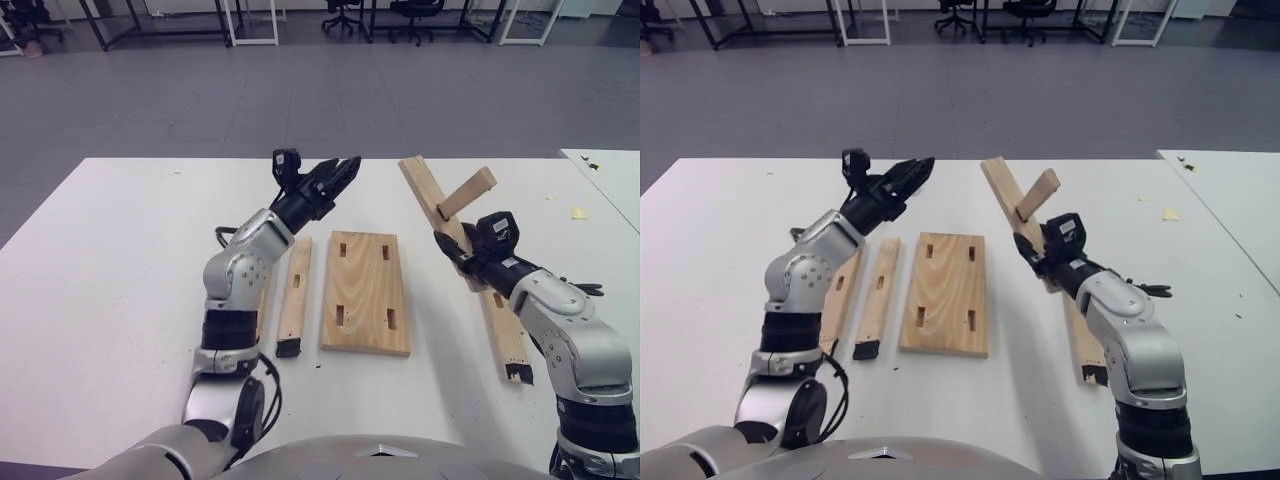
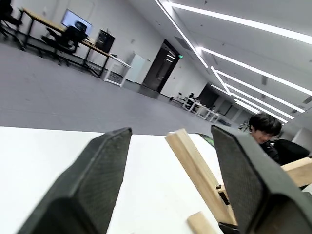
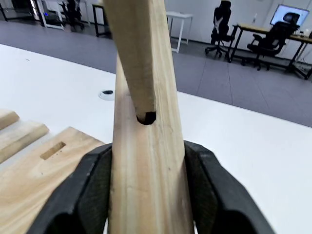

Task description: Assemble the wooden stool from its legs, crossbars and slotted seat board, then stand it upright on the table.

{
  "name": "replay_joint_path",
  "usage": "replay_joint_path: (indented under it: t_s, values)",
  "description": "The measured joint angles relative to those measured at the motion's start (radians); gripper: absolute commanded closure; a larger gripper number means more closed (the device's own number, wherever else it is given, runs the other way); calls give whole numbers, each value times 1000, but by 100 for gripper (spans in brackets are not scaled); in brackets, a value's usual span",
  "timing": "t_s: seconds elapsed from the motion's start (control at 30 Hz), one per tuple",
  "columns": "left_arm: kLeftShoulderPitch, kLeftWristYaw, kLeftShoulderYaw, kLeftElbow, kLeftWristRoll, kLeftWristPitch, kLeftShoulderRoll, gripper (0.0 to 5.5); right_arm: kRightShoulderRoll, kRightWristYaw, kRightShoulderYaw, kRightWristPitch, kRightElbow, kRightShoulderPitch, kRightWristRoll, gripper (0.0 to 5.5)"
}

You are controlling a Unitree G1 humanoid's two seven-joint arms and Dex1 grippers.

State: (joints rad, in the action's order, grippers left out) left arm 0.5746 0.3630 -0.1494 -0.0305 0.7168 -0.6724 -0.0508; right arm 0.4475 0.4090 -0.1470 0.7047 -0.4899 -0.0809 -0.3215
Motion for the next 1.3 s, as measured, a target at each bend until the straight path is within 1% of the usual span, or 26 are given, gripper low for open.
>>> replay_joint_path:
  t_s: [0.1,0.27,0.37,0.43,0.47,0.5,0.53,0.63,0.8,0.83,0.87,0.9,0.97,1.13,1.2,1.3]
  values:
    - [61,-31,-43,-46,103,-97,-26,249,8,43,19,-65,-38,-40,-9,342]
    - [68,-66,-66,-37,187,-175,-47,249,17,85,74,-92,-74,-44,-19,342]
    - [68,-83,-77,3,224,-180,-61,306,30,107,100,-97,-79,-41,-20,342]
    - [64,-91,-72,17,224,-180,-62,339,37,112,110,-103,-82,-38,-19,342]
    - [57,-92,-65,33,224,-179,-63,365,40,118,113,-104,-82,-36,-19,342]
    - [49,-92,-60,42,224,-179,-64,378,44,120,114,-106,-82,-36,-19,342]
    - [36,-92,-57,48,224,-179,-66,407,45,122,117,-111,-82,-36,-19,342]
    - [11,-104,-48,72,225,-176,-75,445,46,127,129,-128,-82,-31,-19,342]
    - [-13,-135,-57,83,227,-167,-86,448,42,124,135,-134,-81,-17,-18,342]
    - [-16,-144,-60,88,233,-167,-88,448,40,121,135,-141,-80,-14,-20,304]
    - [-24,-157,-62,107,238,-168,-88,448,32,119,135,-148,-79,-10,-23,294]
    - [-30,-178,-78,127,238,-163,-84,448,30,117,134,-149,-78,4,-26,267]
    - [-60,-224,-121,178,253,-150,-58,448,25,113,134,-149,-71,26,-28,242]
    - [-159,-372,-199,326,305,-152,-27,448,23,109,131,-182,-18,109,-5,242]
    - [-233,-454,-240,421,325,-165,16,448,26,96,111,-194,7,185,12,242]
    - [-399,-550,-242,584,356,-208,44,448,16,57,70,-240,44,254,46,242]
